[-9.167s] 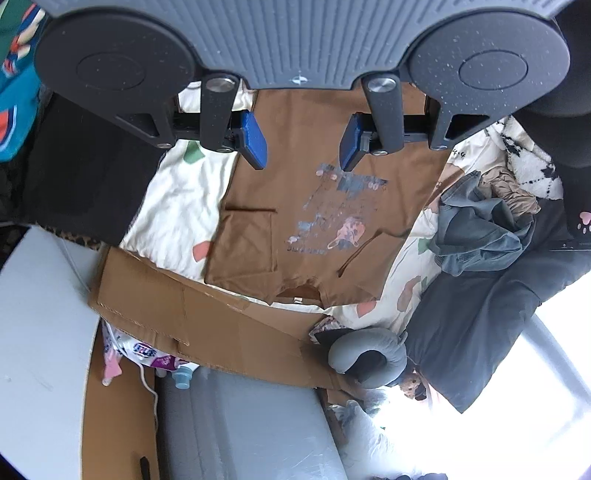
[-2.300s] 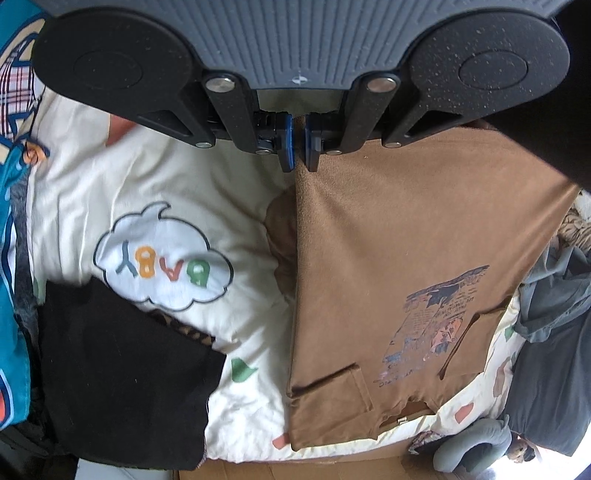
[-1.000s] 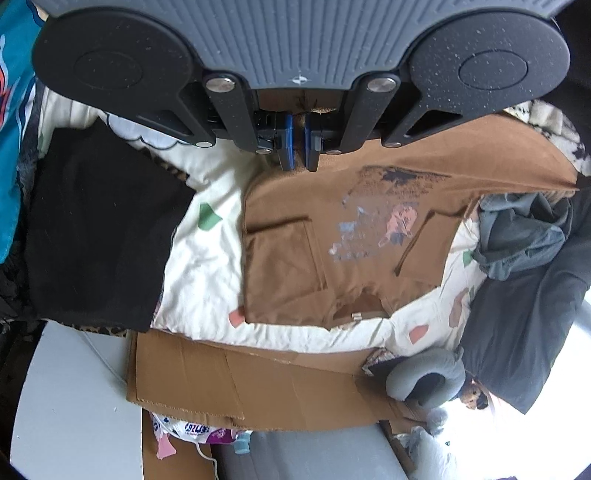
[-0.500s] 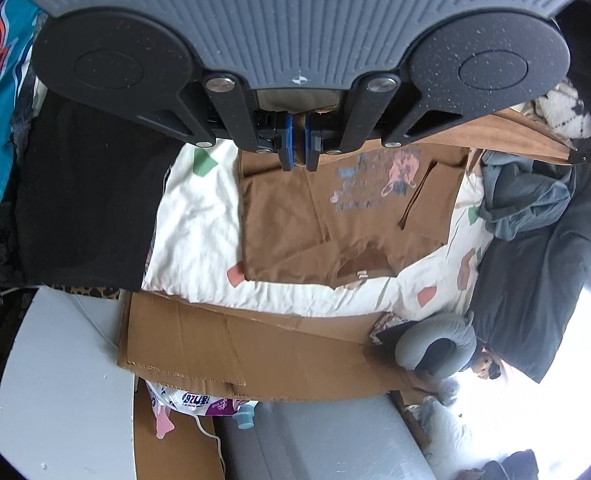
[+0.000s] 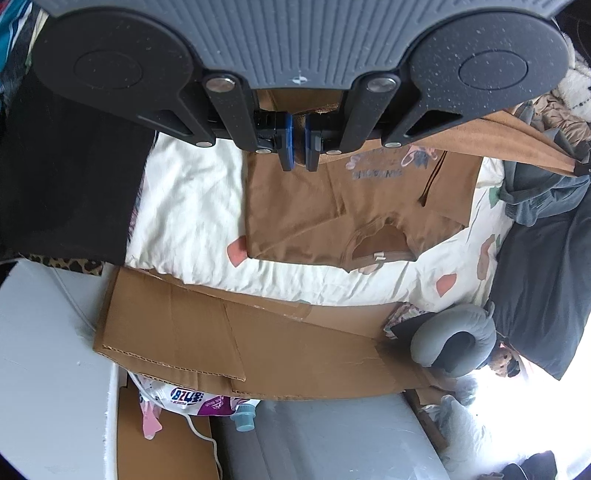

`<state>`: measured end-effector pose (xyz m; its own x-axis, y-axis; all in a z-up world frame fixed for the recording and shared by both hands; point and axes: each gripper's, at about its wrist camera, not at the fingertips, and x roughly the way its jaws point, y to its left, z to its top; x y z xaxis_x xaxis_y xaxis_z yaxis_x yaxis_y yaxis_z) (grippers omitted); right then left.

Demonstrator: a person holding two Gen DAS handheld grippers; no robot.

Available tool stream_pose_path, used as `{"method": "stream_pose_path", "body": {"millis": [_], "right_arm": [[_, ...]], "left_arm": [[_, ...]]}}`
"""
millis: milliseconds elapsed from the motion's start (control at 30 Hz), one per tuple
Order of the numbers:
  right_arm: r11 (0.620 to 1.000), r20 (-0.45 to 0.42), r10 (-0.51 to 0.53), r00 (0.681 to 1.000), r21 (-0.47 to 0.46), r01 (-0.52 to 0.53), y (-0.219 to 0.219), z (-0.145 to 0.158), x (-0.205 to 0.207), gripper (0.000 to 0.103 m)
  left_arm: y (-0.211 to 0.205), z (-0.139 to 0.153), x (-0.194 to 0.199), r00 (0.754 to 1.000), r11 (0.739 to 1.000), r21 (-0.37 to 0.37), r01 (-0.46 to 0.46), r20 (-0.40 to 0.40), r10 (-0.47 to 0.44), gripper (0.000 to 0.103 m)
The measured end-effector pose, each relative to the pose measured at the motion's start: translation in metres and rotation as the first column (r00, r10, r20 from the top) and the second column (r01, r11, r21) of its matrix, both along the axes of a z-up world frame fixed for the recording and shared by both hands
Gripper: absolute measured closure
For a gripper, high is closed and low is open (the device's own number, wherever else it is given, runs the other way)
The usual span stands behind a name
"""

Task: Fold clothes
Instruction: 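Lift the brown shirt hem with both grippers and lay it over toward the collar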

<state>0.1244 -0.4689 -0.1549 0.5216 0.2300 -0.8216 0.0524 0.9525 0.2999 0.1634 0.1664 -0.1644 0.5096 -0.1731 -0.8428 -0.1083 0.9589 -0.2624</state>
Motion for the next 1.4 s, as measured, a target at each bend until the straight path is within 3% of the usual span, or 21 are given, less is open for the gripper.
{"method": "stream_pose_path", "body": {"millis": [633,1400], "right_arm": [[0.998,-0.042,0.012,0.999,-0.054,-0.014,0.002,-0.073,0.082,0.099],[0.993,-0.101,0.007,0.995,-0.119,-0.019,0.004,-0.202,0.180,0.099]], "left_arm": [[-0.006,-0.082,0.088,0.999,0.999,0.037,0.028,-0.026,-0.027,0.099],[-0.020,-0.203,0.185,0.998,0.993,0.117,0.025,-0.059,-0.018,0.099]]}}
